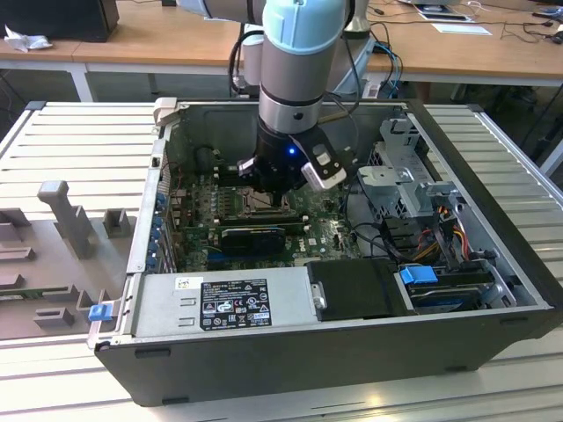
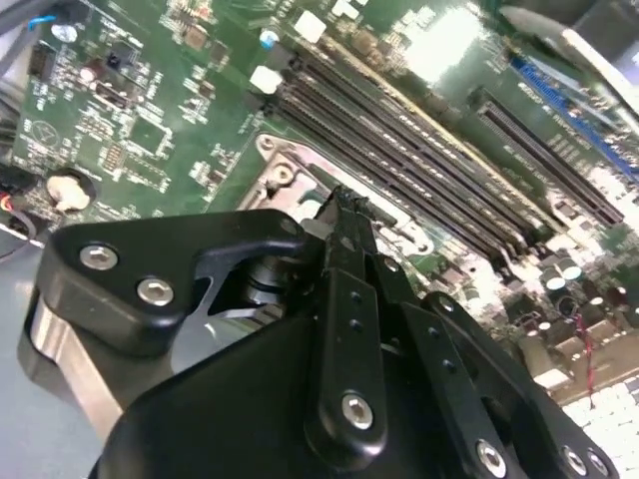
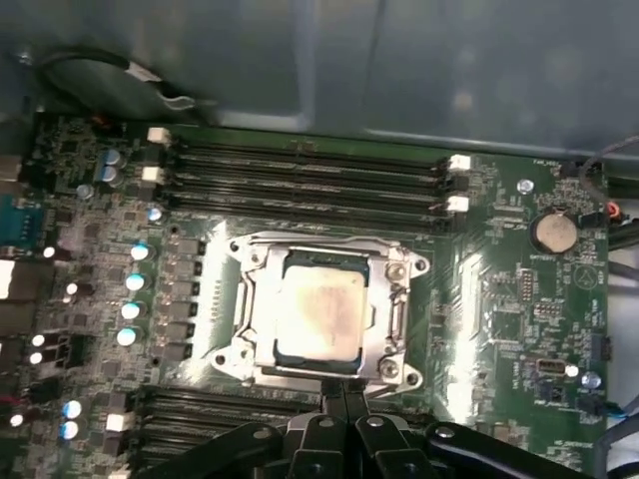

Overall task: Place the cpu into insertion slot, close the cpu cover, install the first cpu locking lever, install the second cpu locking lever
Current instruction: 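Install the second cpu locking lever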

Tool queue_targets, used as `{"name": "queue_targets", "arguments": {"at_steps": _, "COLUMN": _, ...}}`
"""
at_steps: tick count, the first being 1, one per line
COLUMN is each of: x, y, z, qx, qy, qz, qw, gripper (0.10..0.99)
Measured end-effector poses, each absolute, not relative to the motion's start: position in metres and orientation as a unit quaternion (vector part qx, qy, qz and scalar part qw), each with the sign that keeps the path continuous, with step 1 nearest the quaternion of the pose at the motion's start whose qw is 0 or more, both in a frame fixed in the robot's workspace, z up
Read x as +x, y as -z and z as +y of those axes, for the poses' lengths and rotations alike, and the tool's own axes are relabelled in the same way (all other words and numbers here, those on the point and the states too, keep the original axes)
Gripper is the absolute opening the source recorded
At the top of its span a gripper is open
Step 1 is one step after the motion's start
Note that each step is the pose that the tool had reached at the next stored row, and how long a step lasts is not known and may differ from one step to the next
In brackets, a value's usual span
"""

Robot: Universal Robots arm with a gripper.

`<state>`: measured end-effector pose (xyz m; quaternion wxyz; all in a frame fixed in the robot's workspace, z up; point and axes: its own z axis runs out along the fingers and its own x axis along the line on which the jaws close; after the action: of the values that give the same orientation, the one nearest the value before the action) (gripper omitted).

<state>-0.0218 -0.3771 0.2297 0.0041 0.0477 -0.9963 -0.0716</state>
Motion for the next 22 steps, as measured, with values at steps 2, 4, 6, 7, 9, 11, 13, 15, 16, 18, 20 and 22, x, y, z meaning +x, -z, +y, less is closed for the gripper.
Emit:
{"name": "queue_targets", "arguments": {"at_steps": 2, "x": -0.031, "y": -0.23, "z": -0.38, "qx": 0.048, "qy": 0.072, "qz": -0.996, "qw": 0.004, "gripper": 0.106}}
{"name": "queue_targets", "arguments": {"at_steps": 4, "x": -0.039, "y": -0.23, "z": -0.381, "qx": 0.048, "qy": 0.072, "qz": -0.996, "qw": 0.004, "gripper": 0.106}}
{"name": "queue_targets", "arguments": {"at_steps": 6, "x": -0.045, "y": -0.229, "z": -0.382, "qx": 0.048, "qy": 0.072, "qz": -0.996, "qw": 0.004, "gripper": 0.106}}
{"name": "queue_targets", "arguments": {"at_steps": 7, "x": -0.047, "y": -0.226, "z": -0.382, "qx": 0.048, "qy": 0.073, "qz": -0.996, "qw": 0.004, "gripper": 0.106}}
{"name": "queue_targets", "arguments": {"at_steps": 9, "x": -0.047, "y": -0.223, "z": -0.382, "qx": 0.048, "qy": 0.073, "qz": -0.996, "qw": 0.004, "gripper": 0.106}}
{"name": "queue_targets", "arguments": {"at_steps": 11, "x": -0.048, "y": -0.219, "z": -0.382, "qx": 0.048, "qy": 0.073, "qz": -0.996, "qw": 0.004, "gripper": 0.106}}
{"name": "queue_targets", "arguments": {"at_steps": 13, "x": -0.049, "y": -0.216, "z": -0.382, "qx": 0.048, "qy": 0.075, "qz": -0.996, "qw": 0.004, "gripper": 0.106}}
{"name": "queue_targets", "arguments": {"at_steps": 15, "x": -0.053, "y": -0.215, "z": -0.384, "qx": 0.048, "qy": 0.085, "qz": -0.995, "qw": 0.003, "gripper": 0.106}}
{"name": "queue_targets", "arguments": {"at_steps": 16, "x": -0.056, "y": -0.214, "z": -0.385, "qx": 0.048, "qy": 0.093, "qz": -0.995, "qw": 0.003, "gripper": 0.106}}
{"name": "queue_targets", "arguments": {"at_steps": 18, "x": -0.064, "y": -0.213, "z": -0.389, "qx": 0.048, "qy": 0.104, "qz": -0.993, "qw": 0.003, "gripper": 0.106}}
{"name": "queue_targets", "arguments": {"at_steps": 20, "x": -0.069, "y": -0.211, "z": -0.392, "qx": 0.049, "qy": 0.112, "qz": -0.993, "qw": 0.002, "gripper": 0.106}}
{"name": "queue_targets", "arguments": {"at_steps": 22, "x": -0.071, "y": -0.209, "z": -0.395, "qx": 0.049, "qy": 0.118, "qz": -0.992, "qw": 0.002, "gripper": 0.106}}
